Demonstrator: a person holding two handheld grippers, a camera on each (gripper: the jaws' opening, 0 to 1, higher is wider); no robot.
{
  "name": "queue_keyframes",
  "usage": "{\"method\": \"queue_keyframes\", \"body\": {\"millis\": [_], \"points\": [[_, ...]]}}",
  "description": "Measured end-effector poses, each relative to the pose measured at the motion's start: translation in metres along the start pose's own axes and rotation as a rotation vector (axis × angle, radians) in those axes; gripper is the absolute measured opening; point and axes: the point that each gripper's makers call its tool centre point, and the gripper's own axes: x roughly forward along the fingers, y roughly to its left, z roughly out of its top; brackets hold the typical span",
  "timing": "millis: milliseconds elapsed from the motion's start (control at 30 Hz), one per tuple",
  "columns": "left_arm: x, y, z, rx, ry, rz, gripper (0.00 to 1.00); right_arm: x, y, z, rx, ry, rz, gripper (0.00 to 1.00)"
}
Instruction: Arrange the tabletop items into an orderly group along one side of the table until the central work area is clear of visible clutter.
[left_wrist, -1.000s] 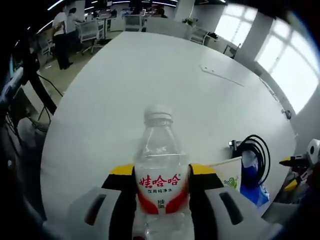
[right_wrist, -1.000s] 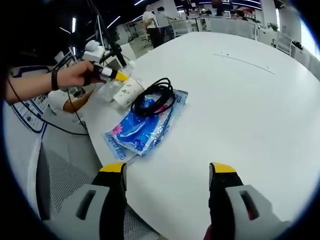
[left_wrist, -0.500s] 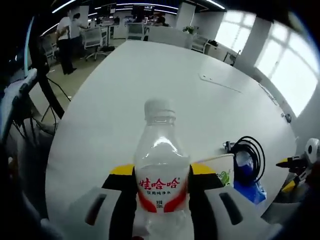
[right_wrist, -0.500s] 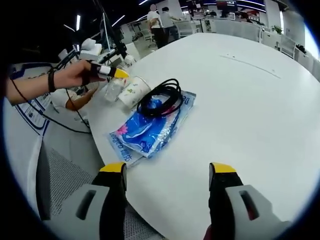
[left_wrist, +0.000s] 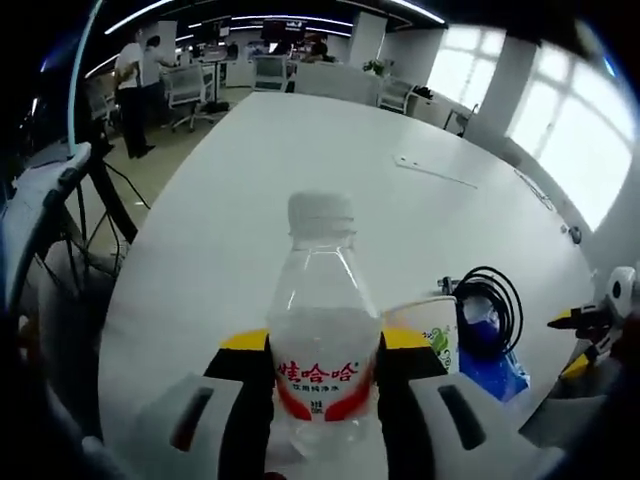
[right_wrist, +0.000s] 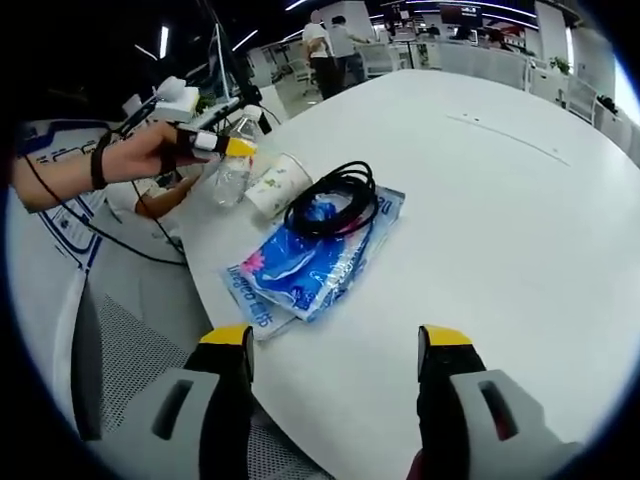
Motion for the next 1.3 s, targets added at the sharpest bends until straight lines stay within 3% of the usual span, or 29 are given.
{"method": "queue_keyframes", "body": {"millis": [667, 1300], "points": [[-0.027, -0.001, -0.004, 0.018, -0.036, 0.013, 0.38, -0.002, 0.005, -0.001, -0.01, -0.01, -0.003, 0.66], [-0.032, -0.006, -0.019, 0.067, -0.047, 0.025, 0.38, -0.007, 0.004, -0.007, 0.002, -0.015, -0.011, 0.66]]}}
